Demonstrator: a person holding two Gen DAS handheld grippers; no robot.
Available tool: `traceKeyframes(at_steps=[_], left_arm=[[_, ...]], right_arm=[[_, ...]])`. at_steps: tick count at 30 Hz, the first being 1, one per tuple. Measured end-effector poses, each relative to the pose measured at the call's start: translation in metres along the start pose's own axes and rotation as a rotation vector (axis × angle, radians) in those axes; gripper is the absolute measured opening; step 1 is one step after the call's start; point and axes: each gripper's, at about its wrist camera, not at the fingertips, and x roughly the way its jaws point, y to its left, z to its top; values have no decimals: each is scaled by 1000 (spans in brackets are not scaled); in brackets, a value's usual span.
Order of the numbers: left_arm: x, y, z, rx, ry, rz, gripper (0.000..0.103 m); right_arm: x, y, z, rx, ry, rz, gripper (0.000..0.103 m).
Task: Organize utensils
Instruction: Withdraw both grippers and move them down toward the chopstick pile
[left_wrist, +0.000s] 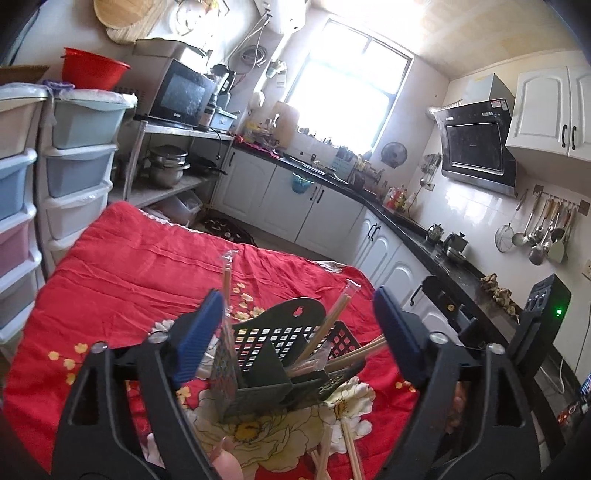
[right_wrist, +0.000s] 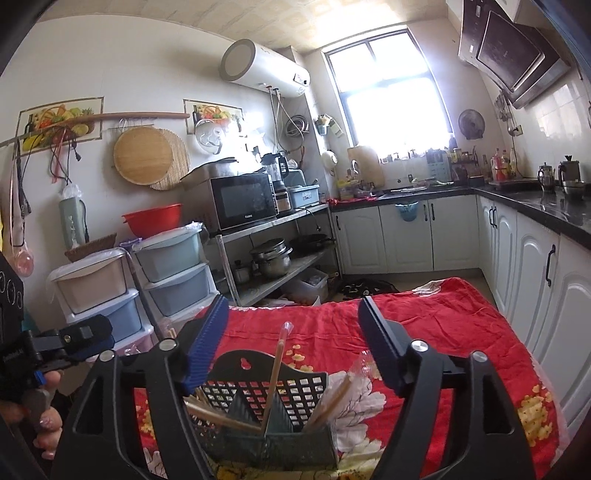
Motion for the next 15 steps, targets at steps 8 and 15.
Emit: traceKeyframes(at_steps=[8,15], left_arm=[[-17,1,-6,-9,-22,7,92],[-28,1,-16,-2,-31,9,92]], right_arm=[[-20,3,-2,1,7,7,77],[-36,6,-5,-4,7,15,78]])
